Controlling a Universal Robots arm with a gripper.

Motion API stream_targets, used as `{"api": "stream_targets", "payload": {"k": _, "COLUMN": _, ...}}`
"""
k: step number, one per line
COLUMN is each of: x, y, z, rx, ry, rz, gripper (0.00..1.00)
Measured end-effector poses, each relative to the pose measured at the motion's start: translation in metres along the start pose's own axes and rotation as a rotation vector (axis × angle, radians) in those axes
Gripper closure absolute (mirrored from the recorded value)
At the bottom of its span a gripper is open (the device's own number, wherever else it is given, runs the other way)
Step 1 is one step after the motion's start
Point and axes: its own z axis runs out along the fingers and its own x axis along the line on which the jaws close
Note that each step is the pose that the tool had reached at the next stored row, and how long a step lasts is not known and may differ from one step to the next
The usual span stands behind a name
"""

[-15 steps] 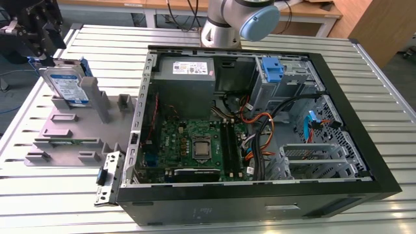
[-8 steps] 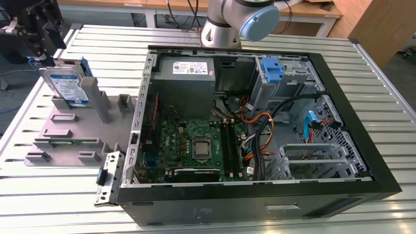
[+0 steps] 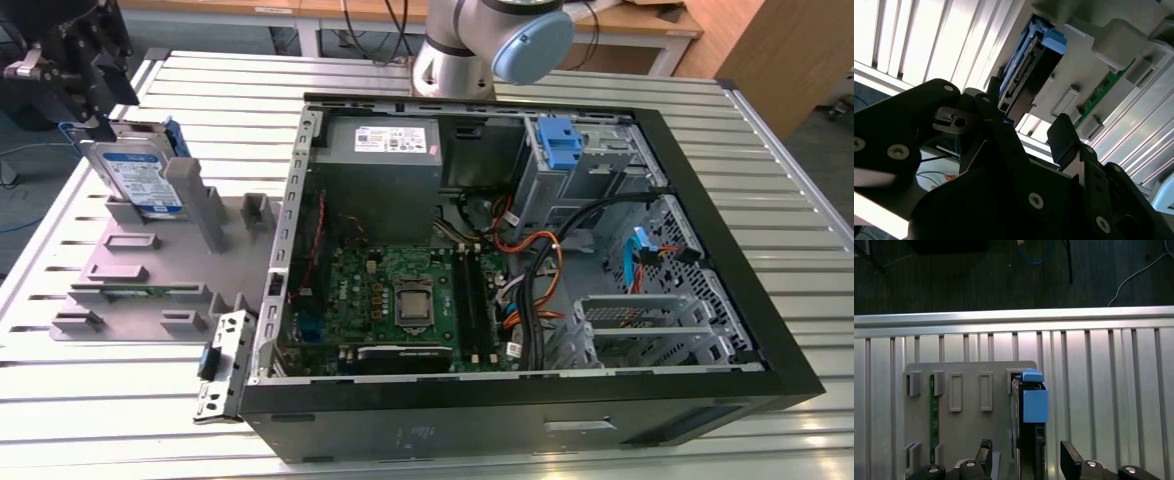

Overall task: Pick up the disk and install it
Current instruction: 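Pick up the disk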

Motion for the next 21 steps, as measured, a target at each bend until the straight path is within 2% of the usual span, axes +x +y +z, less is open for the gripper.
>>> {"api": "stream_targets", "payload": {"k": 5, "x": 0.0002, "y": 0.0005, "z": 0.0046, "rx": 0.0007, "ry": 0.0002, "rz": -0.006, "gripper": 0.35}}
{"api": "stream_targets", "payload": {"k": 14, "x": 0.0003, "y": 0.0006, "z": 0.0096, "rx": -0.0003, "ry": 0.0044, "rz": -0.052, "gripper": 0.35}}
{"api": "stream_targets", "payload": {"k": 21, "x": 0.0003, "y": 0.004, "z": 0.0167, "rx": 0.0, "ry": 0.0047, "rz": -0.062, "gripper": 0.35}}
